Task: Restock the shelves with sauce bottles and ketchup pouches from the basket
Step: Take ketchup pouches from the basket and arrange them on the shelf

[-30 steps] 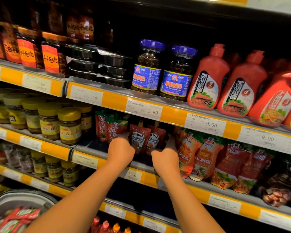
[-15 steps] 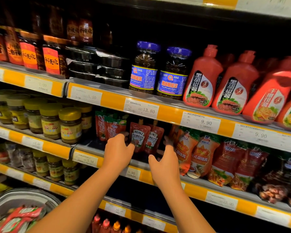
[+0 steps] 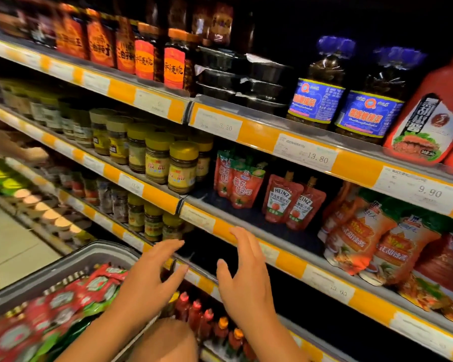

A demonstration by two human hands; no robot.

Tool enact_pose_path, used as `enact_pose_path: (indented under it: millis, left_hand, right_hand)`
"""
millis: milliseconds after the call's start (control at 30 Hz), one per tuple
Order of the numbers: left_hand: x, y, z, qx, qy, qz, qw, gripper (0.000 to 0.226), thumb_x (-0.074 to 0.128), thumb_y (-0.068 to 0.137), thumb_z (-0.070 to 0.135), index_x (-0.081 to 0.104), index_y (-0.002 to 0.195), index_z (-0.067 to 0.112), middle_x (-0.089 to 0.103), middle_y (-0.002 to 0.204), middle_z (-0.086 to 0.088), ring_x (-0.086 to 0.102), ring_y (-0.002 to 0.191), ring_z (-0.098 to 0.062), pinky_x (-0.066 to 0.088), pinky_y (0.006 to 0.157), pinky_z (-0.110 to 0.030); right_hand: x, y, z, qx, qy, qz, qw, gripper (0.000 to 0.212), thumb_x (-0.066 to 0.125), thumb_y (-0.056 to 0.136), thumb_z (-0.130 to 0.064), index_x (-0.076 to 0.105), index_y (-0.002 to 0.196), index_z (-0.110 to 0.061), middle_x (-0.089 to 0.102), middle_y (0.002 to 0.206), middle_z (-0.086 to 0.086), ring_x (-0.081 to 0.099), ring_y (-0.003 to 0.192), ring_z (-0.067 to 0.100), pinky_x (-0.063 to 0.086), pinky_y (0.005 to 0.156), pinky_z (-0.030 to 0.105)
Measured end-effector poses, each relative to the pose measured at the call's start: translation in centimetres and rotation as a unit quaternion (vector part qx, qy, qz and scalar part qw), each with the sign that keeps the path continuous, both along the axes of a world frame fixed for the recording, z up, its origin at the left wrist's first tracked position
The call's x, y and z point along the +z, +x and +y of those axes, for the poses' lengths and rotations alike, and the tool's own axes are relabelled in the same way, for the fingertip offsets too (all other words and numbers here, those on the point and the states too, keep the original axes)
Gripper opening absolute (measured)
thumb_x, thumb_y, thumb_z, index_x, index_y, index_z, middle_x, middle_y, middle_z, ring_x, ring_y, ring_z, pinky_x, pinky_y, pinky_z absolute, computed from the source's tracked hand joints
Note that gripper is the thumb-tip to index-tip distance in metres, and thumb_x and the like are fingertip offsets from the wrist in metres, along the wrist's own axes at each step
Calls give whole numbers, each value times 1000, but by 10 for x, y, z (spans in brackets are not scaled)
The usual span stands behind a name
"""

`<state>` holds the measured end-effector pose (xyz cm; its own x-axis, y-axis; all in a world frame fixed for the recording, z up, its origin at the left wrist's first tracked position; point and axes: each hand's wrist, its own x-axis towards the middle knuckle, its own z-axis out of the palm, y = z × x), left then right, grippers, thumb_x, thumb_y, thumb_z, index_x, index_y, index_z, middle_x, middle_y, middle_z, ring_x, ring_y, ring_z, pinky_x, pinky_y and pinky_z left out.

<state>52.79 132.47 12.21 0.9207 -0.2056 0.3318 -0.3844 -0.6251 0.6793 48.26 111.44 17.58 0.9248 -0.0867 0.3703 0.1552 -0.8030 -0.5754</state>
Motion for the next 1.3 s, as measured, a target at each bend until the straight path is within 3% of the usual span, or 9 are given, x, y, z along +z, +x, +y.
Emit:
enact_pose_path:
  millis: [167, 233, 367, 433, 700, 933, 1033, 1133, 1300]
  left_hand:
    - [-47, -26, 75, 79, -4, 30, 996, 48, 66, 94, 53, 48, 138, 56, 42, 144, 37, 42, 140, -1, 40, 115, -35]
    - [-59, -39, 102, 113, -9, 44, 993, 48, 71, 93, 47, 48, 133, 60, 39, 140, 44, 42, 138, 2, 38, 113, -31]
    - [-85, -63, 152, 182, -7, 74, 981, 50, 64, 94, 53, 57, 142, 38, 50, 143, 27, 49, 136, -6, 40, 113, -34]
    - [-95, -74, 176, 219, -11, 101, 970, 51, 64, 96, 50, 54, 145, 38, 49, 146, 23, 46, 139, -8, 38, 115, -35]
    - [-132, -98, 243, 333, -15, 162, 929, 53, 78, 88, 14, 64, 139, 16, 63, 141, -6, 58, 131, -28, 46, 110, -44]
    - [-156, -102, 283, 396, 4, 172, 902, 42, 77, 90, 15, 68, 131, 16, 67, 125, -6, 63, 114, -26, 52, 95, -41]
    - [-166, -98, 293, 409, 36, 207, 888, 45, 77, 86, 12, 67, 131, 12, 66, 123, -12, 62, 112, -30, 52, 94, -43]
    - [-179, -93, 298, 437, 36, 202, 876, 40, 74, 89, 10, 65, 128, 8, 63, 123, -16, 60, 113, -32, 48, 92, -43]
    - [-198, -81, 305, 460, 63, 194, 864, 33, 69, 92, 22, 69, 122, 9, 63, 114, -8, 58, 98, -21, 51, 83, -41]
  right_hand:
    - [-33, 11, 57, 84, -45, 76, 993, 66, 58, 100, -35, 24, 157, -41, 20, 164, -21, 19, 152, 4, 25, 125, 33]
    - [-46, 15, 82, 110, -63, 102, 987, 68, 58, 100, -38, 23, 158, -38, 21, 165, -18, 20, 152, 8, 27, 125, 35]
    - [-71, 21, 129, 165, -75, 119, 976, 64, 60, 98, -39, 27, 153, -39, 28, 158, -20, 28, 147, 8, 31, 122, 35]
    - [-85, 25, 155, 193, -73, 127, 970, 60, 60, 97, -38, 31, 149, -39, 33, 152, -20, 34, 143, 9, 36, 118, 35]
    - [-156, 32, 243, 240, -56, 204, 947, 66, 55, 103, -41, 25, 159, -28, 24, 165, -8, 20, 153, 14, 23, 125, 31]
    - [-201, 47, 264, 221, -59, 244, 943, 51, 58, 102, -33, 42, 149, -23, 44, 149, -6, 39, 140, 18, 39, 115, 34]
    - [-207, 69, 268, 186, -41, 246, 950, 44, 57, 102, -30, 47, 144, -20, 48, 144, -1, 43, 137, 23, 42, 112, 43]
    - [-217, 88, 271, 162, -34, 236, 958, 49, 60, 100, -24, 47, 146, -14, 47, 146, 3, 42, 137, 25, 39, 114, 43]
    - [-232, 112, 273, 143, -65, 233, 960, 64, 61, 99, -30, 35, 157, -21, 31, 162, 1, 27, 149, 24, 33, 120, 44]
